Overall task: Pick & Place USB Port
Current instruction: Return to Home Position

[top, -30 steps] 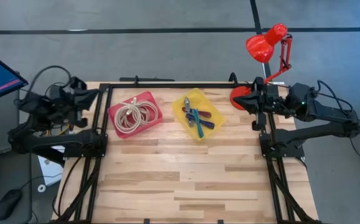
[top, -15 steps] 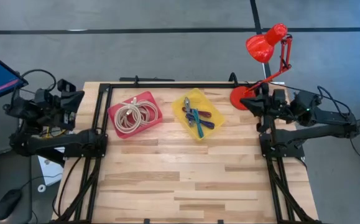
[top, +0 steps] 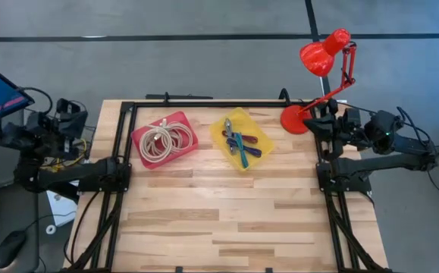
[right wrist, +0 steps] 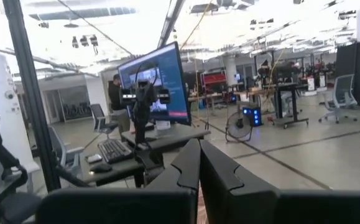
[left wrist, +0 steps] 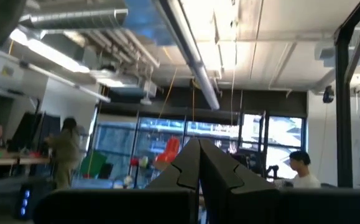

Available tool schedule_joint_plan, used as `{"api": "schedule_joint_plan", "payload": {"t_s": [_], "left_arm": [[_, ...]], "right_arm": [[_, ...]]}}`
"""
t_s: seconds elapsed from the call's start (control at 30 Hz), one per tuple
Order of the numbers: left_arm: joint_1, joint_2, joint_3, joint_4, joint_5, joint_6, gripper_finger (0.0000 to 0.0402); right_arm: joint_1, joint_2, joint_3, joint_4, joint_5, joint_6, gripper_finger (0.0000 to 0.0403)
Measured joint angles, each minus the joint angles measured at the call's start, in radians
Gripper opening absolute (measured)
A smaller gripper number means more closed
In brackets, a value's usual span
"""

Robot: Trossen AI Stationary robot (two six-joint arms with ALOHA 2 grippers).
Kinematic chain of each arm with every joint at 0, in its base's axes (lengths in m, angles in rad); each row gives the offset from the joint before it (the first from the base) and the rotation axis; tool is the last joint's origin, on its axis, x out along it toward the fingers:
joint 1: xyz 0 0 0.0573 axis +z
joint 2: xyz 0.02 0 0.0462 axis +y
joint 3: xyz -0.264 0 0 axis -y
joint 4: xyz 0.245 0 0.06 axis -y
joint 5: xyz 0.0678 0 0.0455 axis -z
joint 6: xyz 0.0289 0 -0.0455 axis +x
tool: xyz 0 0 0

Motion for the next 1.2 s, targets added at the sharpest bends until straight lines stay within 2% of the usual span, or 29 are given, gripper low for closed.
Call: {"api": "schedule_joint_plan", "payload": {"t_s": [0.27,1.1,1.2], "left_arm": [[0.0,-0.016,0.001,-0.024,-0.006,-0.036,0.0005],[0.0,-0.018,0.001,-0.026,-0.006,-0.029,0.0005],[0.0,-0.018,0.001,-0.027,-0.006,-0.023,0.0005]], "right_arm": [[0.0,-0.099,0.0,-0.072,0.046,0.003,0.0],[0.0,-0.43,0.0,-0.255,0.049,0.002,0.0],[-0.002,-0.43,0.002,-0.269,0.049,0.0,0.0]]}}
